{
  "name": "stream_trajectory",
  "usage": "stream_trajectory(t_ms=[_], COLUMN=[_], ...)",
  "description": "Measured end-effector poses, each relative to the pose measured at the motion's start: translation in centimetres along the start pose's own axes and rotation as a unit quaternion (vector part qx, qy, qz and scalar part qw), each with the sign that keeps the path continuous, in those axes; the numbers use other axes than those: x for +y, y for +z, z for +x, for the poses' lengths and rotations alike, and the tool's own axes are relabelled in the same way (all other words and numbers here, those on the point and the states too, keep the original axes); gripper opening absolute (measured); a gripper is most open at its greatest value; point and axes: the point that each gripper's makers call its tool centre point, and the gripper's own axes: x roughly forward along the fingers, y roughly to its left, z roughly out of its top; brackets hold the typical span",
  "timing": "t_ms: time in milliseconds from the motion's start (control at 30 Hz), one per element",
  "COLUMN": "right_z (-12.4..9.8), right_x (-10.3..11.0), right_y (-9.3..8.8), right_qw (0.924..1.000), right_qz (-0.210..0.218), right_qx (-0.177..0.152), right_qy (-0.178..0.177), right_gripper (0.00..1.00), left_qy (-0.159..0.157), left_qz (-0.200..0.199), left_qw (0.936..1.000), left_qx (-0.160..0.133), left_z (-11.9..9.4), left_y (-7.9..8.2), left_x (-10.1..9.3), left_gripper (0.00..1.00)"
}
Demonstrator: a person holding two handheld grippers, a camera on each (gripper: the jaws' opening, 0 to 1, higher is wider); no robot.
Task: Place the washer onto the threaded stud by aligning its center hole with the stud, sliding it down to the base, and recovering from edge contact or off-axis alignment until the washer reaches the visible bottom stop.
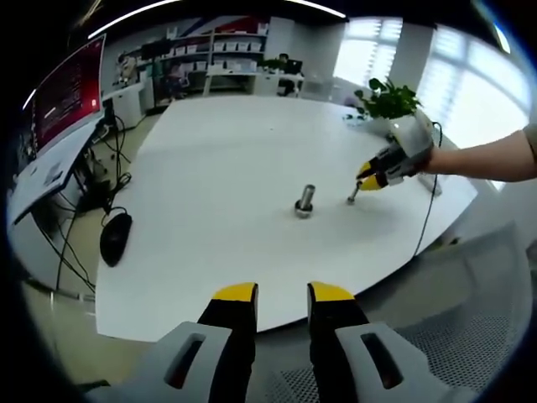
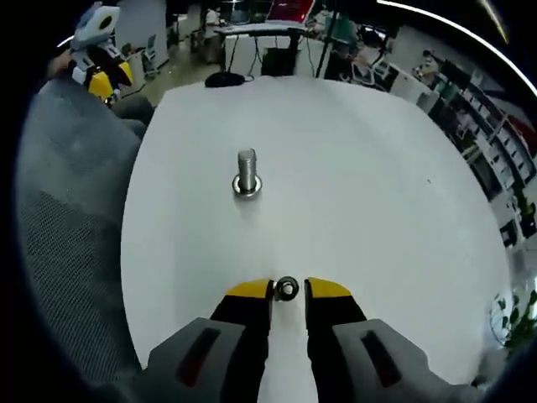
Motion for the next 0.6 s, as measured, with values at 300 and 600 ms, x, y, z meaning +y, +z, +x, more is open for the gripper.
stream_trajectory(t_ms=[300,600], right_z=[-0.6,-0.2], right_x=[-0.1,0.4], right_y=[-0.6,-0.3], right_qw=[0.9911,0.9923], right_qz=[0.125,0.108], right_qx=[-0.046,-0.056], right_qy=[-0.007,-0.020], right_gripper=[0.17,0.17], left_qy=[-0.001,-0.003], left_qz=[-0.001,0.002], left_qw=[1.0000,1.0000], left_qx=[-0.001,0.004], left_z=[0.0,0.1], left_y=[0.0,-0.1], left_x=[-0.1,-0.2], left_gripper=[0.21,0.21])
